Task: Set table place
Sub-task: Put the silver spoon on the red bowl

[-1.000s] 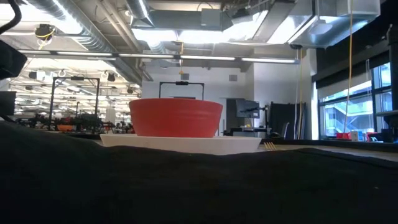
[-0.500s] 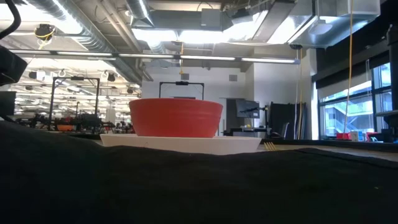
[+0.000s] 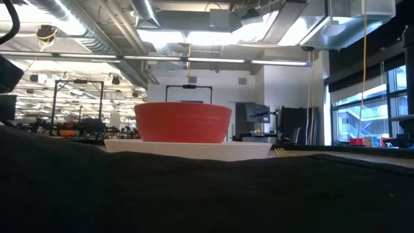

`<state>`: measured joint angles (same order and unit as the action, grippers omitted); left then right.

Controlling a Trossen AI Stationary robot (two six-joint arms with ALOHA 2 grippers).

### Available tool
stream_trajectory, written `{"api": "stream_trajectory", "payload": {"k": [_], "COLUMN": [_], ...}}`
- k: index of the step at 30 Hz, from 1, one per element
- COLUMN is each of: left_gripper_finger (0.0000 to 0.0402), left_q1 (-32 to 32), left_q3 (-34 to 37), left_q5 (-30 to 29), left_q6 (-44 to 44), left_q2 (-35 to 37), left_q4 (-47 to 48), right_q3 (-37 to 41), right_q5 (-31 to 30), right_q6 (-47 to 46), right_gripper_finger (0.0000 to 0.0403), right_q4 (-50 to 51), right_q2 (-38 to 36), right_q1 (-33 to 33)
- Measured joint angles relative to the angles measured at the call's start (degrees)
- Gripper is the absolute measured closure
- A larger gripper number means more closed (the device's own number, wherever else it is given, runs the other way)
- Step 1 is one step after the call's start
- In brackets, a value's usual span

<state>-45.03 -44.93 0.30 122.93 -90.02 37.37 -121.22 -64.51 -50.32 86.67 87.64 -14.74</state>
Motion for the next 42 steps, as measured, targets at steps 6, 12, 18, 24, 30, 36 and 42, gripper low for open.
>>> {"api": "stream_trajectory", "payload": {"k": [6, 12, 18, 24, 30, 36, 42], "left_gripper_finger": [0.0389, 0.0391, 0.0390, 0.0396, 0.0390, 0.0397, 0.0392], "left_q1": [0.57, 4.02, 10.33, 19.13, 31.15, 42.77, 50.25], "left_q3": [-0.07, -4.91, -16.98, -33.06, -41.85, -42.58, -42.59], "left_q5": [1.63, 4.49, 12.14, 15.42, 23.02, 24.98, 28.28], "left_q6": [-0.47, -9.66, -26.98, -41.70, -54.93, -68.61, -81.75], "left_q2": [0.04, 0.88, 2.35, 3.19, 3.17, 1.77, -4.08], "left_q4": [-1.60, 1.28, 12.11, 28.15, 38.19, 44.94, 45.66], "right_q3": [0.02, 0.02, 0.02, 0.02, 0.02, 0.02, 0.02], "right_q5": [-0.04, -0.30, -1.49, -1.56, -2.09, -2.11, -3.11], "right_q6": [1.28, 1.53, 1.61, 4.41, 7.15, 7.46, 8.68], "right_gripper_finger": [0.0318, 0.0318, 0.0318, 0.0318, 0.0318, 0.0318, 0.0318], "right_q4": [0.05, 0.46, 2.43, 2.93, 3.00, 3.00, 3.02], "right_q2": [0.00, 0.00, -0.02, -0.02, -0.02, -0.02, -0.02], "right_q1": [0.00, 0.00, 0.00, 0.00, 0.00, 0.00, 0.00]}}
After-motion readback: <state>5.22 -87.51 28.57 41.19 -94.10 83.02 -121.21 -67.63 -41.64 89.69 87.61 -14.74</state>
